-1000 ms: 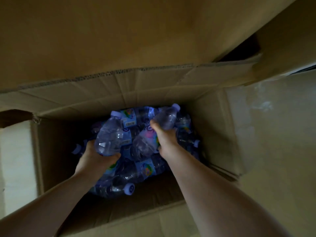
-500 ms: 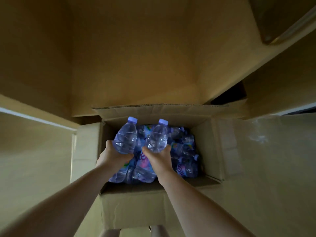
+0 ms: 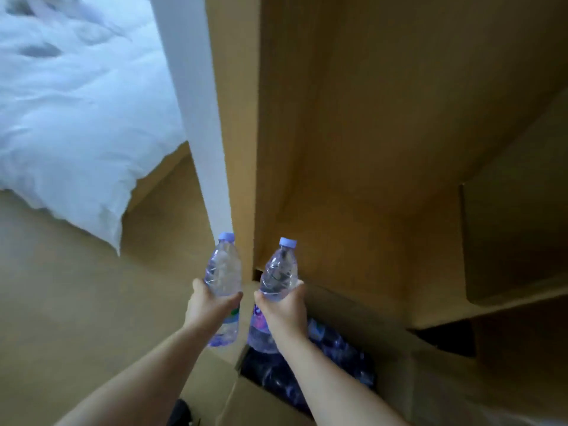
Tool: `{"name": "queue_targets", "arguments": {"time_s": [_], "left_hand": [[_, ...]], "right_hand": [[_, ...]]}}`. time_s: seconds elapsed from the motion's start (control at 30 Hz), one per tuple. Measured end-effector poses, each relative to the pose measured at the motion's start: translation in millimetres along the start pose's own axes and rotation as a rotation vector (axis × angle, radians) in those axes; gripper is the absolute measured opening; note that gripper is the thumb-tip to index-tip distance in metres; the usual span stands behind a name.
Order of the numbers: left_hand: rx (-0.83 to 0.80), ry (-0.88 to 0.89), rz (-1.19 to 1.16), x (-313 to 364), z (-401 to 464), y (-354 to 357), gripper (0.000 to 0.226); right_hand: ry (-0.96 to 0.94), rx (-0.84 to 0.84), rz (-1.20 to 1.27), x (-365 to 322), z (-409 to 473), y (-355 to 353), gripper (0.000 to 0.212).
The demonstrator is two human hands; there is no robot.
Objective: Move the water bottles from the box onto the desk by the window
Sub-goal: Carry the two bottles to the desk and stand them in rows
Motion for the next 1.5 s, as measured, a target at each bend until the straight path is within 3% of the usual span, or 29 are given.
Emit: {"name": "queue_targets", "arguments": {"time_s": [0.2,0.3,0.5,0.73,1.13,1.5], "left_hand": [[0.177,0.046,-0.148,47.0,-21.5,-146.8,0.064],[0.3,0.071,-0.212,56.6,-24.8,-234.0,0.059],[0.532,0.132,-0.271,64.7,-17.0,-425.5,0.068],[0.79,0.163,-0.234,65.4,-15.6,-617.8,0.063],[0.977,0.082,-0.342,66.7,57.3,-775.5,0.068],[1.074,0.072,-0.515,152.9,196.7,-902.6,0.061]], "right_hand": [[-0.2,-0.066,-0.158,-122.4,-67.0,57.0,0.071],[-0.272,-0.096,-0.144,-179.9,-102.5,101.7,0.057],[-0.404,-0.153,-0.166,-298.4,-177.6,221.3,0.059],[-0.554,-0.239,-0.143,-413.4,-254.1,350.7,0.072],[-0.725,-0.481,-0.202,-547.5,-284.5,555.2,0.064],[-0.875,-0.609,-0.252,-732.2,-237.0,726.5,0.059]]}}
Point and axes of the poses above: each hand's wrist, its own z-axis towards the middle knuckle, its own y-axis out of the palm, x = y × z, the point moved 8 cm from there along z, towards the middle knuckle, and after that the axes turned 11 degrees about -z, right-handed, at the moved point
